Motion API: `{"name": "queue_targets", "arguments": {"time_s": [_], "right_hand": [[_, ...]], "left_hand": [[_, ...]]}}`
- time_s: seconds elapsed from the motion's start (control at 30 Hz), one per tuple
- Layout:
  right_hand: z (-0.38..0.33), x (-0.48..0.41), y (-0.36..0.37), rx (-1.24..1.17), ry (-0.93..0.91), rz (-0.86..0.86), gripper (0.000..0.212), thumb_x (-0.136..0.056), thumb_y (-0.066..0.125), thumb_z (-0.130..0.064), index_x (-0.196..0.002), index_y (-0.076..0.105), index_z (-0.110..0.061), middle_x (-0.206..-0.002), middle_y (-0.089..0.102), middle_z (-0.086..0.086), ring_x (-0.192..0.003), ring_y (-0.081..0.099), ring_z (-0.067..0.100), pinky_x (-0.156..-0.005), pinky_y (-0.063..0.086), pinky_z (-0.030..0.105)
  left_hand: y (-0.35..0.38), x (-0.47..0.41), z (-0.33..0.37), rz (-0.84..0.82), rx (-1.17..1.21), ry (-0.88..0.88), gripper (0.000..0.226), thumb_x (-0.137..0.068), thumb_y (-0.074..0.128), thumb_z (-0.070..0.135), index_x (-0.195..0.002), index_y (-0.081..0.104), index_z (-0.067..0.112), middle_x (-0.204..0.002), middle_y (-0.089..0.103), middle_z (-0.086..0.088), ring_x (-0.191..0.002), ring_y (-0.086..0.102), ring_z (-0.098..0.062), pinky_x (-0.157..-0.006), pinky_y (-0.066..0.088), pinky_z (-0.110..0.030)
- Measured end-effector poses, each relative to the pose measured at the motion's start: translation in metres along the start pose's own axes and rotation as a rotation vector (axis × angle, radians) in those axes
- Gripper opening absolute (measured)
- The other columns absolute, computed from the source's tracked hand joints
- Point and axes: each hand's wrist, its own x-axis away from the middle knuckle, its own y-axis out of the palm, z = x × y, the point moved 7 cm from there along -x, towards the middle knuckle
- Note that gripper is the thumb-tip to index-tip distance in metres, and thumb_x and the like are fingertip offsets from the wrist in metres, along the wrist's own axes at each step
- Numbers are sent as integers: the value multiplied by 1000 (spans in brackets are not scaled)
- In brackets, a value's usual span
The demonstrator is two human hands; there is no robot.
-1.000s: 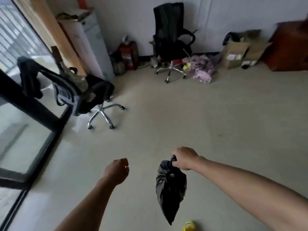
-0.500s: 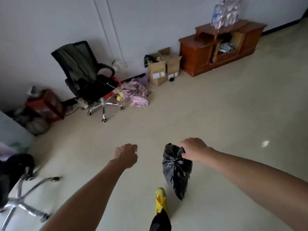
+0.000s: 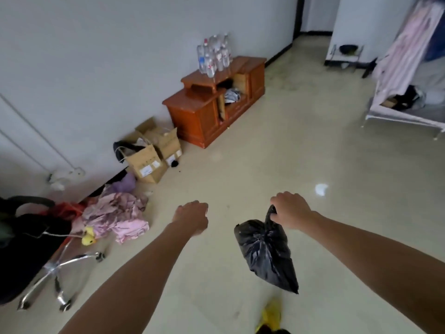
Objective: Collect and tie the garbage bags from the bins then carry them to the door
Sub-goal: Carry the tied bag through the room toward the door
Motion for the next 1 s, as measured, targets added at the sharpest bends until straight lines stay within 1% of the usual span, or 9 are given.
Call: {"name": "queue_targets", "arguments": {"time_s": [0.13, 0.2, 0.33, 0.43, 0.53, 0.63, 0.73, 0.87, 1.0], "right_hand": [[77, -105, 2, -18, 71, -23, 17, -87, 51, -32, -88, 53, -15, -85, 53, 2, -79, 47, 23, -70, 39, 33], [110, -152, -1, -41, 92, -48, 16, -86, 51, -31, -88, 54, -16, -85, 54, 1, -79, 48, 22, -70, 38, 33], [199, -256, -37, -49, 127, -24, 19, -85, 51, -31, -91, 58, -15, -88, 60, 1, -79, 50, 21, -71, 39, 32], [267, -320, -74, -70, 160, 13, 18, -85, 51, -32, -90, 57, -16, -84, 56, -1, -78, 49, 21, -71, 38, 31], [332, -384, -89, -58, 179, 37, 17, -85, 52, -34, -87, 53, -18, -83, 51, -2, -80, 48, 20, -72, 36, 30], [393, -450, -97, -40, 219, 34, 25, -86, 51, -36, -98, 59, -16, -88, 52, 0, -92, 56, 23, -79, 39, 33], [459, -525, -100, 18, 243, 23, 30, -87, 48, -37, -105, 58, -15, -102, 59, 3, -99, 56, 24, -86, 41, 35], [545, -618, -103, 50, 288, -52, 33, -89, 47, -39, -111, 56, -16, -112, 58, 4, -105, 53, 24, -88, 39, 35], [651, -705, -149, 29, 357, -10, 31, -89, 47, -39, -108, 55, -17, -110, 58, 4, -103, 53, 24, -86, 38, 35]], "left_hand": [[-39, -133, 31, 8, -29, 75, 33, -94, 41, 21, -125, 52, 23, -126, 54, -1, -119, 51, -21, -100, 36, -34], [-57, -190, 44, -13, -42, 92, 33, -94, 40, 21, -124, 52, 23, -126, 54, -1, -117, 52, -21, -98, 37, -34], [-107, -317, 71, -14, -37, 90, 32, -94, 42, 21, -123, 53, 22, -126, 55, -1, -115, 53, -21, -96, 39, -33], [-149, -403, 94, -2, 8, 113, 31, -94, 44, 24, -124, 53, 23, -126, 56, 0, -114, 54, -21, -96, 41, -33], [-176, -490, 118, 5, 4, 124, 31, -93, 45, 23, -123, 54, 22, -123, 57, 0, -112, 55, -21, -93, 44, -33], [-200, -580, 140, 14, 6, 143, 29, -93, 46, 23, -120, 55, 22, -121, 58, 0, -109, 56, -21, -91, 46, -32], [-220, -682, 168, 28, -18, 173, 26, -93, 46, 21, -116, 56, 20, -115, 60, -1, -102, 58, -20, -90, 49, -33], [-245, -814, 210, -11, -69, 212, 31, -92, 46, 17, -122, 53, 19, -120, 58, -3, -107, 57, -22, -96, 48, -36], [-307, -951, 276, -14, -70, 298, 30, -92, 44, 20, -121, 54, 19, -123, 57, -4, -110, 56, -23, -94, 45, -34]]}}
